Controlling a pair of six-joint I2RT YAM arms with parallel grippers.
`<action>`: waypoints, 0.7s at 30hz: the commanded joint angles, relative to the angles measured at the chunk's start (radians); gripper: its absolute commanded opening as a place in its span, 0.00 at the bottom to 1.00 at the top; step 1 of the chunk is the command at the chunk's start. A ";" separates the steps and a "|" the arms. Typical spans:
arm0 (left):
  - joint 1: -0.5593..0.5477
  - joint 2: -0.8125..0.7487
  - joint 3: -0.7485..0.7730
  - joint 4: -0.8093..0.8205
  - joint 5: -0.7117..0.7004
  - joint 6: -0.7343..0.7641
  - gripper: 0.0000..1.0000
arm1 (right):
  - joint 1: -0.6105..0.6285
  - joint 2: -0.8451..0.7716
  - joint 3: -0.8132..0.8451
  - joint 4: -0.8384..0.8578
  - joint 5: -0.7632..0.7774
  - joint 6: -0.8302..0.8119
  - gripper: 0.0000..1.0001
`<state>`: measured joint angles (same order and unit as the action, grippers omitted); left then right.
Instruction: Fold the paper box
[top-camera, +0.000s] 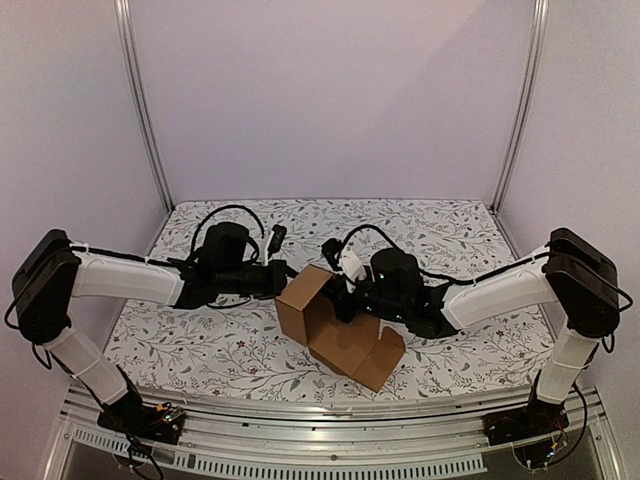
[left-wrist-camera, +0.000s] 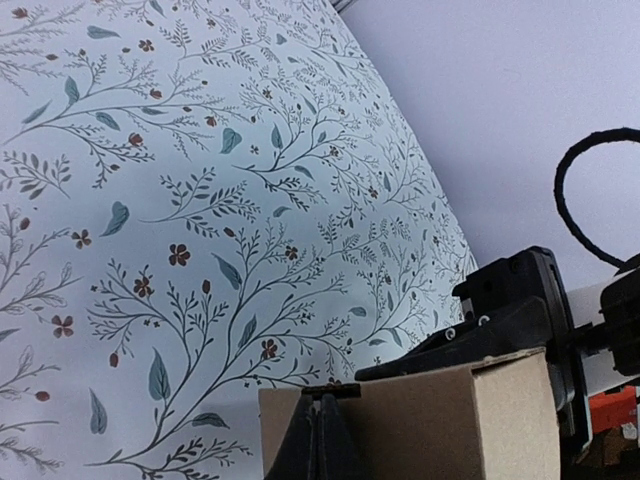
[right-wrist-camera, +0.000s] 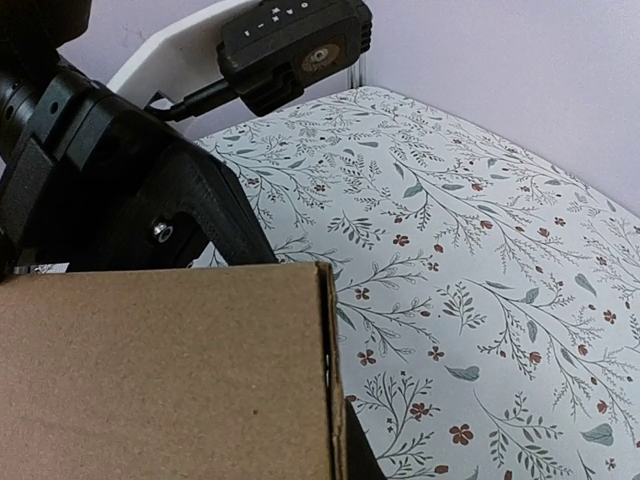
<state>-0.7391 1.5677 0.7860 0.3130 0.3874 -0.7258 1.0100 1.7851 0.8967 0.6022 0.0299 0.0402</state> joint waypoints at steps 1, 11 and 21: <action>-0.092 0.026 0.045 0.106 0.166 0.014 0.00 | 0.035 -0.002 0.075 -0.089 0.125 -0.005 0.00; -0.110 0.020 0.066 0.103 0.175 0.054 0.00 | 0.038 -0.021 0.102 -0.157 0.169 0.011 0.00; -0.052 -0.048 0.084 -0.225 -0.119 0.137 0.22 | 0.037 -0.058 0.103 -0.262 0.220 -0.059 0.00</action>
<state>-0.7582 1.5795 0.8371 0.1944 0.3134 -0.6250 1.0473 1.7493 0.9607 0.3878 0.1787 0.0200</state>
